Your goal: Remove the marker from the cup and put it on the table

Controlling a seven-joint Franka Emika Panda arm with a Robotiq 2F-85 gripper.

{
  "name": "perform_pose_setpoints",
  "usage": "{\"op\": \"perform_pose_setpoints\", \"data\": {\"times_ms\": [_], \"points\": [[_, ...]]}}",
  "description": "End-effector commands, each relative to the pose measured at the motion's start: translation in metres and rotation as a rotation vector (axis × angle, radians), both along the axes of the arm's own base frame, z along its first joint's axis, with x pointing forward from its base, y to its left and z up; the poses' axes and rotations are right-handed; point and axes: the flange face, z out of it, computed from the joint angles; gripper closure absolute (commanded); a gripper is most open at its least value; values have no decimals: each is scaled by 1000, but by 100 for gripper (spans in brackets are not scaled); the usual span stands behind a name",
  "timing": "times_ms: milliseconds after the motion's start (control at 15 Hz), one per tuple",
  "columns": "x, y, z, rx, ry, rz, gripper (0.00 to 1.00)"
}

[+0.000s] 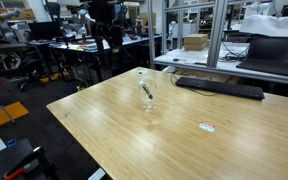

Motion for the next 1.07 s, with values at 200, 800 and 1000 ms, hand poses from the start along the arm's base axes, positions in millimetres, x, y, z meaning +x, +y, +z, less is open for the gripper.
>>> {"op": "perform_pose_setpoints", "data": {"times_ms": [200, 800, 1000], "points": [[126, 32, -10, -19, 55, -35, 0], [203, 32, -24, -148, 283, -331, 0], [200, 18, -12, -165, 343, -224, 0]]}}
